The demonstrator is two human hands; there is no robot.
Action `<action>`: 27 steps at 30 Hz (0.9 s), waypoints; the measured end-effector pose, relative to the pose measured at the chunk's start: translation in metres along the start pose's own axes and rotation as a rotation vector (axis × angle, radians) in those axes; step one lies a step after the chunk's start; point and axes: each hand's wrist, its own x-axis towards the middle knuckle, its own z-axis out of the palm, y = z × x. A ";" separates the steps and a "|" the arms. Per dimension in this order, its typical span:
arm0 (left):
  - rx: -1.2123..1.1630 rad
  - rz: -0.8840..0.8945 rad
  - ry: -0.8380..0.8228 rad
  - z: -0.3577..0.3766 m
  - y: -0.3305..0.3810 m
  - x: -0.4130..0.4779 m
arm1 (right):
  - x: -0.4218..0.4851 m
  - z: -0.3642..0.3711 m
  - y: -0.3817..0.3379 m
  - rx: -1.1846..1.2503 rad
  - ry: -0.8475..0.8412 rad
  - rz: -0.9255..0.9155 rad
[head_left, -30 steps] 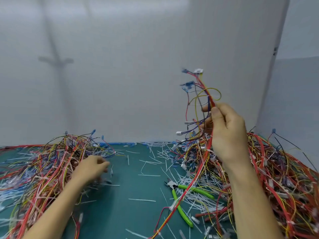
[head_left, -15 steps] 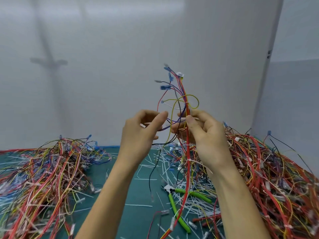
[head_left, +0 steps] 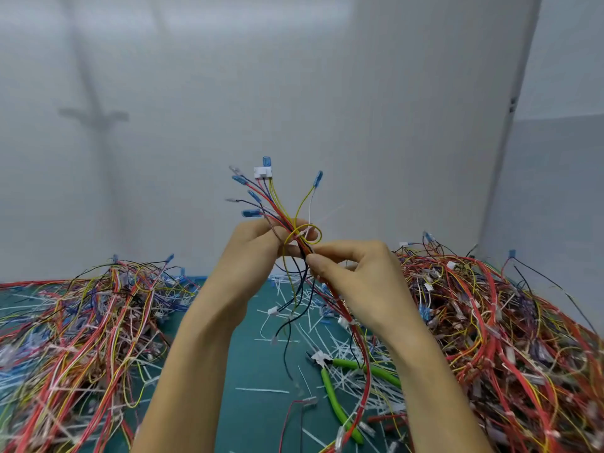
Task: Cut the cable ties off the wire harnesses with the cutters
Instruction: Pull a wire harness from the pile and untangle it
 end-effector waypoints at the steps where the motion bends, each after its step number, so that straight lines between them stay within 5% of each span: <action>1: -0.011 -0.005 -0.051 -0.004 -0.001 0.000 | 0.000 0.000 0.000 -0.007 0.015 0.001; 5: -0.052 -0.035 -0.140 -0.010 -0.005 -0.002 | -0.001 0.000 -0.002 -0.040 0.034 0.001; 13: -0.162 0.066 0.109 0.008 -0.006 0.000 | 0.000 -0.001 -0.004 -0.061 0.052 -0.001; 19: -0.203 0.161 0.223 0.015 -0.005 -0.001 | 0.002 -0.003 -0.006 0.083 -0.102 0.043; 27: -0.215 0.205 0.290 0.012 -0.002 0.000 | 0.000 -0.007 -0.009 -0.089 -0.160 -0.036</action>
